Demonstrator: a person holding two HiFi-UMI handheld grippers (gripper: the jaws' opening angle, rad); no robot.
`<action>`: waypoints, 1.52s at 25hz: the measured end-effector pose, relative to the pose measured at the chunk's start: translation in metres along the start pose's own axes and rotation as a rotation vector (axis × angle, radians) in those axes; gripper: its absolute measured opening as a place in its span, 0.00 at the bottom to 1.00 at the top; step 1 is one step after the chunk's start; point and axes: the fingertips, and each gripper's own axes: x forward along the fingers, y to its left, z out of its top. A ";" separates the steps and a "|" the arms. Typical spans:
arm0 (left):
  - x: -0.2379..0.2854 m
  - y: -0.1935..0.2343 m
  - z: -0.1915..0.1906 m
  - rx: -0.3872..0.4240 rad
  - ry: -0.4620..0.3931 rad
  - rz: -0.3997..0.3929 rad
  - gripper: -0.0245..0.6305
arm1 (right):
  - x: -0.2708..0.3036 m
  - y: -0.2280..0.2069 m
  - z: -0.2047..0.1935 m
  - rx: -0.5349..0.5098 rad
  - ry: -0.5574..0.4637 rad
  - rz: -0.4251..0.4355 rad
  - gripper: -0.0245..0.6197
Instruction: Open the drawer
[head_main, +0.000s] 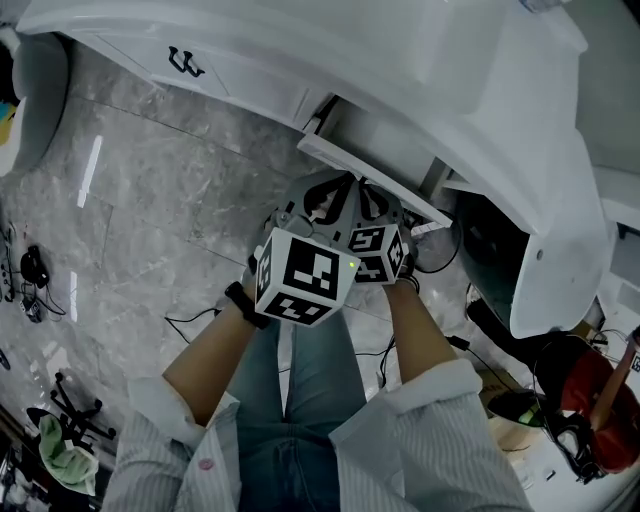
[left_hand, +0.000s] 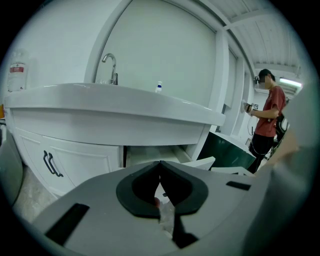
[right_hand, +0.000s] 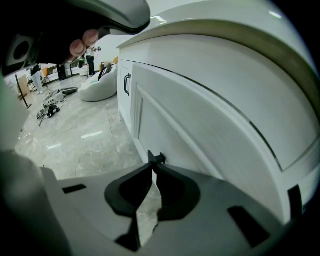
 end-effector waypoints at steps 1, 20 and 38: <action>0.000 -0.001 0.000 0.002 0.000 0.000 0.06 | -0.001 0.001 -0.001 -0.001 -0.002 0.001 0.09; -0.007 0.006 -0.007 -0.008 0.007 -0.002 0.06 | -0.013 0.021 -0.009 -0.082 0.008 -0.033 0.07; -0.015 0.010 -0.015 0.006 0.020 0.009 0.06 | -0.010 0.021 -0.016 0.045 0.004 -0.041 0.09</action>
